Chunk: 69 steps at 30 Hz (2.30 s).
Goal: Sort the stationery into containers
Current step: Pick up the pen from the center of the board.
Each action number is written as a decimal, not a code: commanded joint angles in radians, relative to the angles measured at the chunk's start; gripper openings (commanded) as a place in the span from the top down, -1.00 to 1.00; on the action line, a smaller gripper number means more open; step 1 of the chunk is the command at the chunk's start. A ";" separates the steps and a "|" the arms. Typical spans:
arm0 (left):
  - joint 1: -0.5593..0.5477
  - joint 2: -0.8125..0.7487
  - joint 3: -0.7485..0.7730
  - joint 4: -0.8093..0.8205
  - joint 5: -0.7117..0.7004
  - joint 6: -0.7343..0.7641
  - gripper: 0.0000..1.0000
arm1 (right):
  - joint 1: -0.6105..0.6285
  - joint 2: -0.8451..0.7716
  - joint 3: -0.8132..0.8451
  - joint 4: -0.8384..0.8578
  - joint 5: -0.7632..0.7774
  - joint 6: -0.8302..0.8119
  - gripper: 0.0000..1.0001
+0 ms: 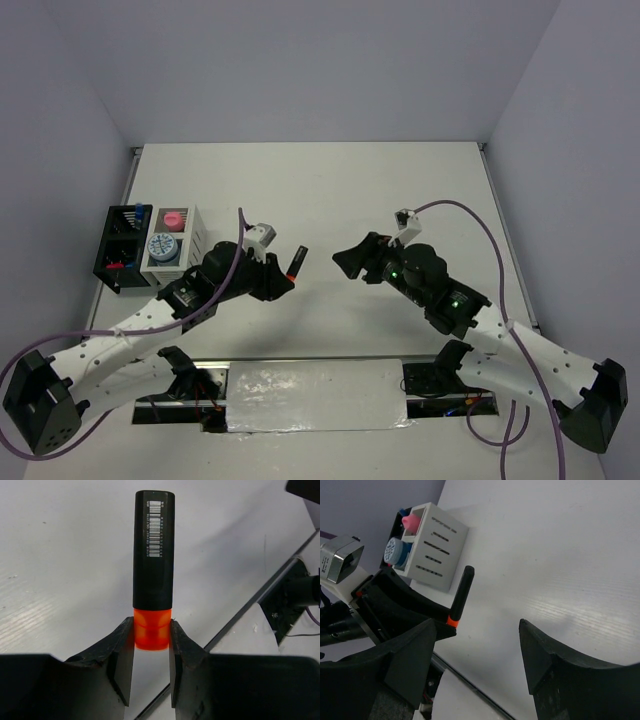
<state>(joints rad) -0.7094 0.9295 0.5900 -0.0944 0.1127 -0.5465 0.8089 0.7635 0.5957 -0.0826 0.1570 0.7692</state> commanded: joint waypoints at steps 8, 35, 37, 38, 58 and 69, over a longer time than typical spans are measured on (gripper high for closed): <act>-0.012 -0.023 0.024 0.084 0.101 0.026 1.00 | 0.018 0.066 0.068 0.104 -0.060 -0.011 -0.48; -0.006 -0.044 0.359 -0.500 -0.500 -0.081 1.00 | 0.162 0.093 0.158 -0.016 0.165 -0.269 -0.51; 0.064 -0.026 0.454 -0.582 -0.662 -0.152 1.00 | 0.162 0.066 0.150 -0.025 0.174 -0.269 -0.51; 0.111 -0.018 0.490 -0.685 -0.688 -0.186 1.00 | 0.162 0.057 0.147 -0.034 0.177 -0.271 -0.51; 0.513 -0.096 0.444 -0.358 0.419 0.135 1.00 | 0.188 0.009 0.218 0.070 -0.190 -0.444 -0.50; 0.467 -0.096 0.350 -0.481 0.513 0.180 0.98 | 0.282 0.154 0.420 -0.178 -0.159 -0.967 -0.53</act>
<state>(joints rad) -0.2214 0.8494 0.9577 -0.5941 0.5133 -0.4068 1.0760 0.8894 0.9516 -0.2321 -0.0299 -0.0612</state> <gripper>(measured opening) 0.388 0.766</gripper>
